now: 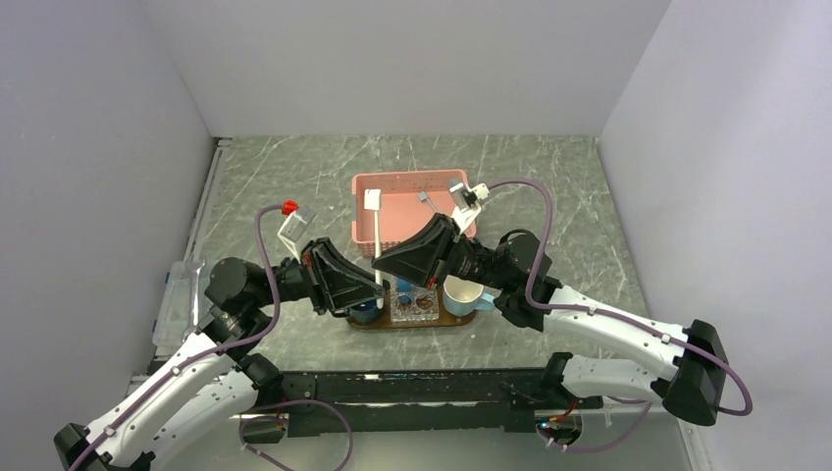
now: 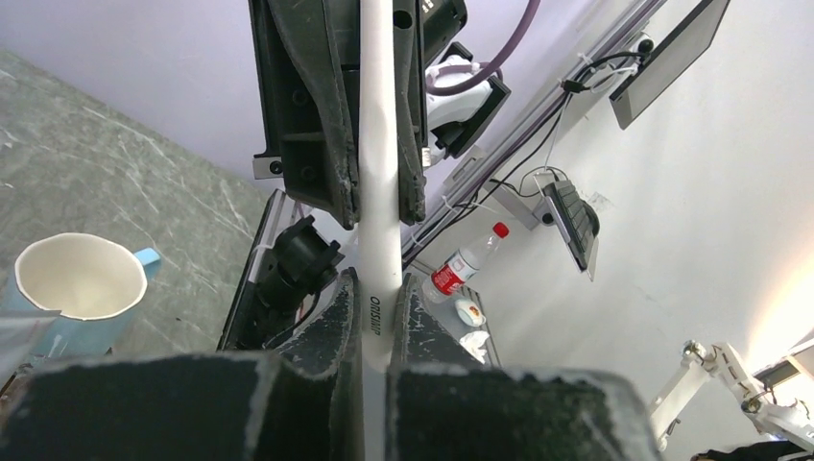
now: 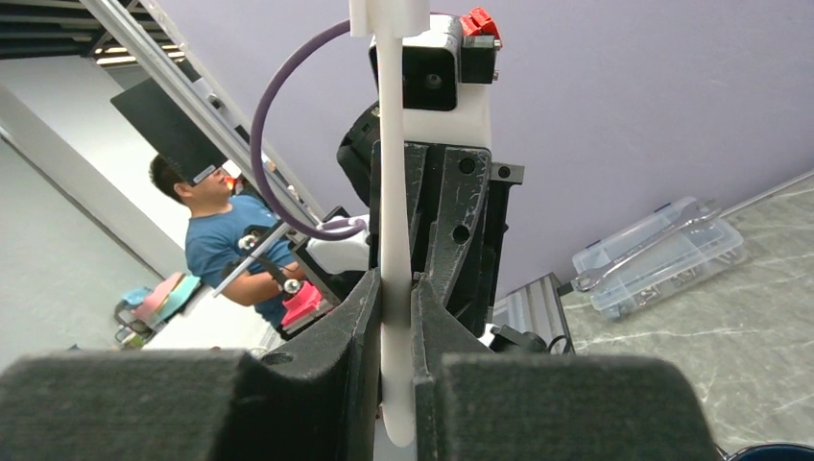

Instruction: Prepare toiletry sets of a toothbrush and toothpaste on the tray

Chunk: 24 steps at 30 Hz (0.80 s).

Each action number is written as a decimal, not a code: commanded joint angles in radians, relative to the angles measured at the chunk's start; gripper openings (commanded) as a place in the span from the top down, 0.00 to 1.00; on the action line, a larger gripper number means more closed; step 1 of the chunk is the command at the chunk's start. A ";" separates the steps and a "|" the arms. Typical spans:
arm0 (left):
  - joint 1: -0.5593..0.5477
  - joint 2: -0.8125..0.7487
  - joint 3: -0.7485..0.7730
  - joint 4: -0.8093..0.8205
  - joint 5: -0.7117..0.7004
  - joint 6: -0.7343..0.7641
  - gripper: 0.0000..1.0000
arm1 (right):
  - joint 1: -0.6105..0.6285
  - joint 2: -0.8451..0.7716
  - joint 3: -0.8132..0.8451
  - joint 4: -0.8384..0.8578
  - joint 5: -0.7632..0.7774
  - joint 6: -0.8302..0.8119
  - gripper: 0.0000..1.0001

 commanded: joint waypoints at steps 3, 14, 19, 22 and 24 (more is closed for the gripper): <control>-0.008 0.000 0.023 -0.008 -0.002 0.026 1.00 | 0.013 -0.031 0.054 -0.064 0.027 -0.064 0.98; -0.007 -0.042 0.083 -0.301 -0.030 0.181 1.00 | 0.013 -0.122 0.161 -0.512 0.082 -0.269 0.46; -0.007 -0.052 0.097 -0.425 -0.011 0.256 1.00 | 0.013 -0.142 0.241 -0.758 0.120 -0.383 0.41; -0.007 -0.052 0.103 -0.493 0.015 0.288 1.00 | 0.011 -0.144 0.287 -0.883 0.133 -0.446 0.38; -0.008 -0.051 0.097 -0.519 0.030 0.301 1.00 | 0.012 -0.147 0.309 -0.945 0.133 -0.477 0.36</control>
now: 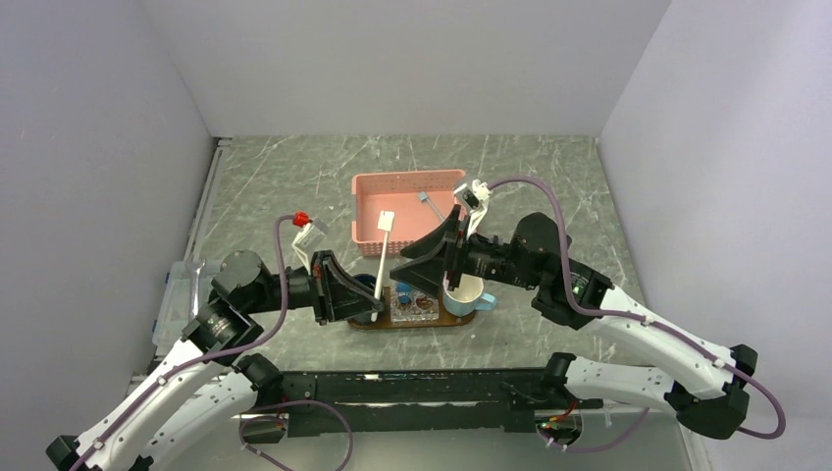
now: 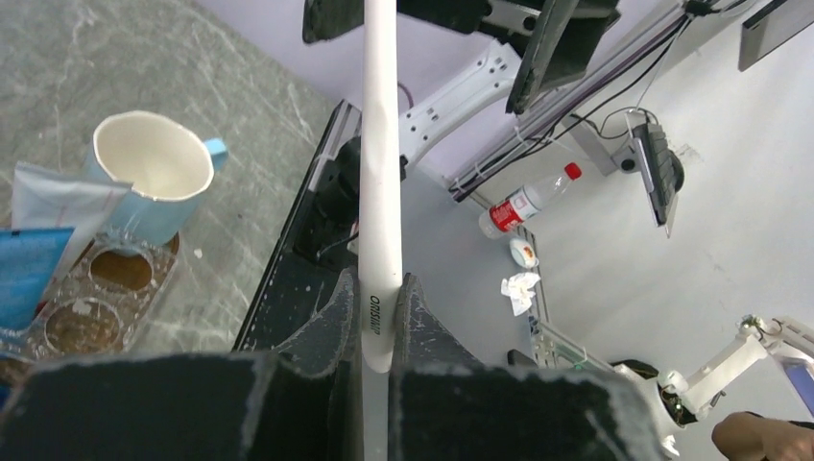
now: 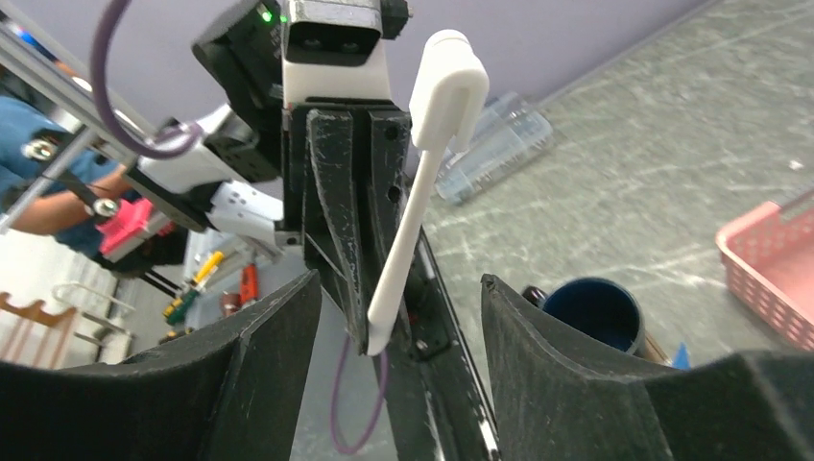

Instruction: Prepare toiletry sets of a toothbrush and toothpaste on the tray

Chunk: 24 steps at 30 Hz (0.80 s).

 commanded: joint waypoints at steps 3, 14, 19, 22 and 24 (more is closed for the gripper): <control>-0.003 -0.001 0.024 -0.124 0.070 0.088 1.00 | 0.004 -0.017 0.112 -0.274 0.020 -0.153 0.35; -0.003 -0.021 0.039 -0.380 0.167 0.249 1.00 | 0.004 -0.007 0.221 -0.466 0.016 -0.228 0.24; -0.004 -0.039 0.038 -0.464 0.203 0.312 1.00 | -0.005 0.027 0.243 -0.490 -0.018 -0.214 0.24; -0.002 -0.040 0.046 -0.521 0.209 0.365 1.00 | -0.011 0.043 0.239 -0.477 -0.054 -0.207 0.24; -0.003 -0.039 0.053 -0.576 0.203 0.402 1.00 | -0.022 0.061 0.243 -0.474 -0.096 -0.201 0.24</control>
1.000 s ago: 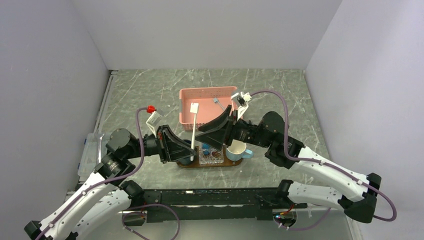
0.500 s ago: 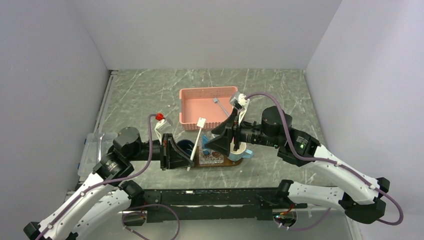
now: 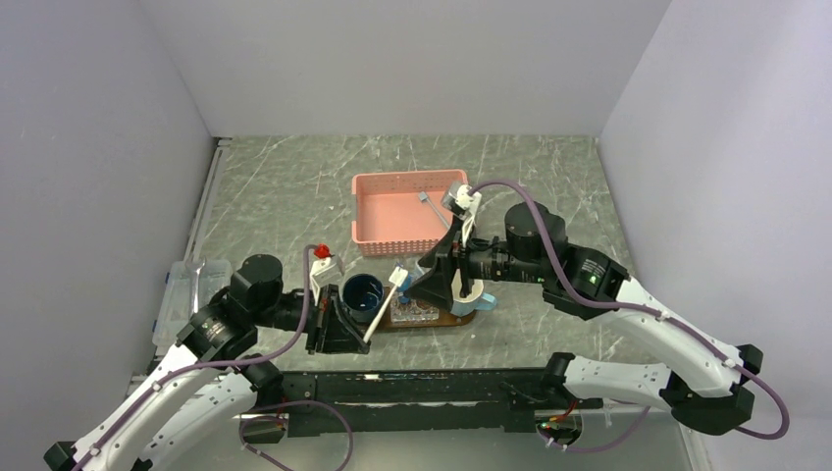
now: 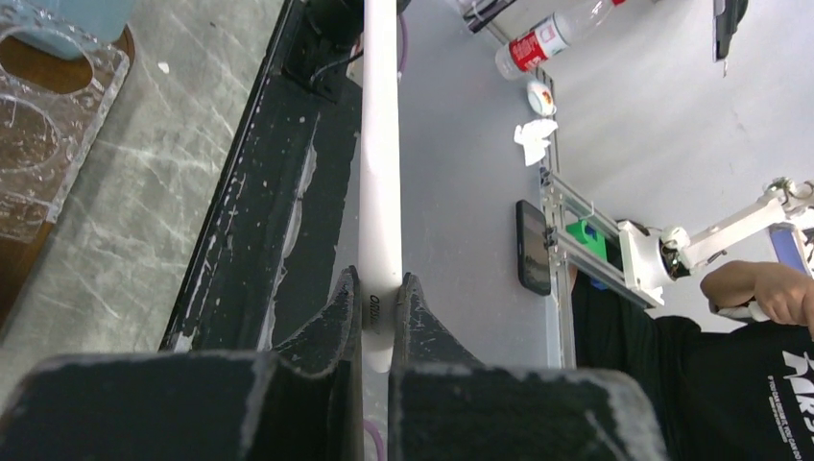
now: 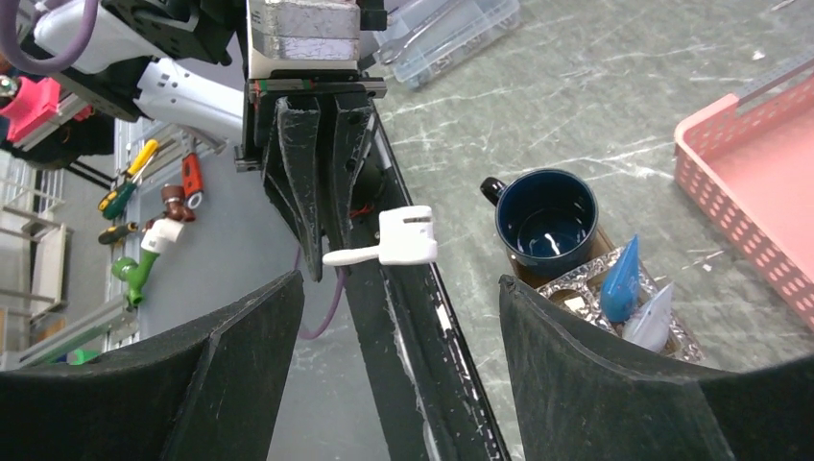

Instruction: Prepare toiletry sets of a toothbrush and toothpaste on the tray

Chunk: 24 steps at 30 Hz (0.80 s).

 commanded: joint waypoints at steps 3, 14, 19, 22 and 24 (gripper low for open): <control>-0.003 -0.011 0.048 -0.127 0.042 0.137 1.00 | -0.024 0.047 0.042 0.010 -0.120 0.011 0.25; -0.003 -0.019 0.050 -0.171 0.055 0.188 1.00 | -0.047 0.109 0.044 0.034 -0.259 0.032 0.46; -0.002 -0.026 0.045 -0.175 0.063 0.193 1.00 | -0.050 0.121 0.040 0.048 -0.291 0.038 0.58; -0.002 -0.029 0.043 -0.173 0.068 0.193 1.00 | -0.049 0.127 0.035 0.055 -0.303 0.044 0.58; -0.002 -0.030 0.043 -0.172 0.070 0.192 1.00 | -0.050 0.131 0.029 0.069 -0.316 0.050 0.58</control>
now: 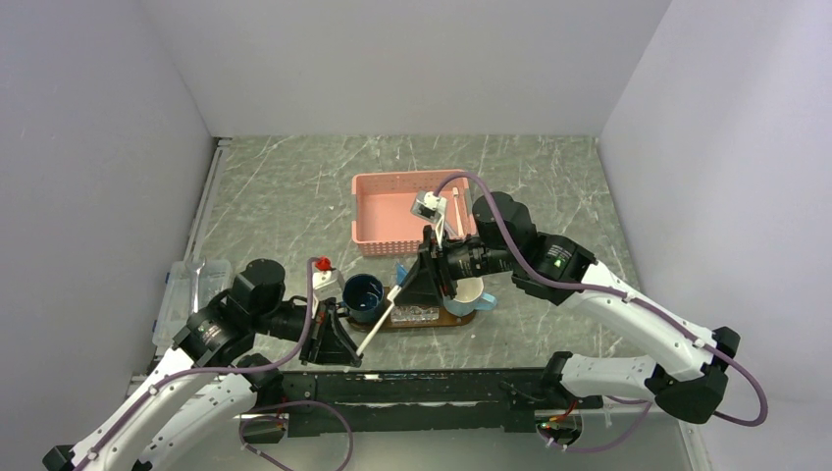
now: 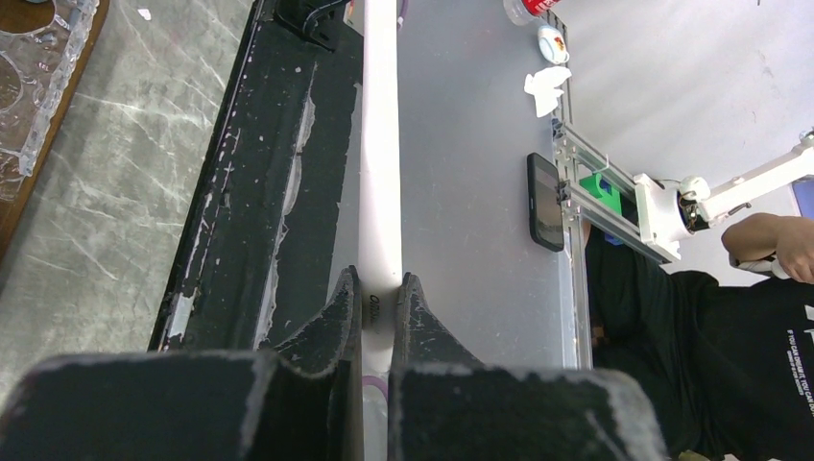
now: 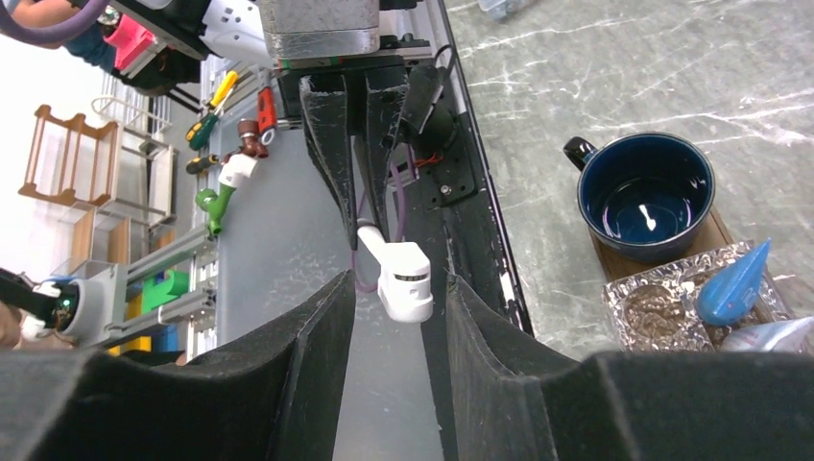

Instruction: Prepare toiletry sets of a toothbrush and toothpaste on the tray

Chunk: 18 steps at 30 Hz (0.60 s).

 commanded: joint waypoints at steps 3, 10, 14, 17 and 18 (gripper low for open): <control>-0.002 -0.014 0.034 0.017 0.034 0.028 1.00 | -0.004 0.013 0.023 0.080 -0.076 0.025 0.61; -0.004 -0.014 0.036 0.018 0.032 0.030 1.00 | -0.005 0.028 0.020 0.081 -0.091 0.026 0.69; -0.002 -0.011 0.037 0.028 0.033 0.024 1.00 | -0.004 0.031 0.023 0.071 -0.091 0.024 0.80; -0.003 -0.009 0.042 0.033 0.027 0.020 1.00 | -0.004 0.030 0.023 0.069 -0.092 0.026 0.97; -0.002 -0.007 0.046 0.032 0.021 0.020 1.00 | -0.003 0.028 0.025 0.067 -0.090 0.027 1.00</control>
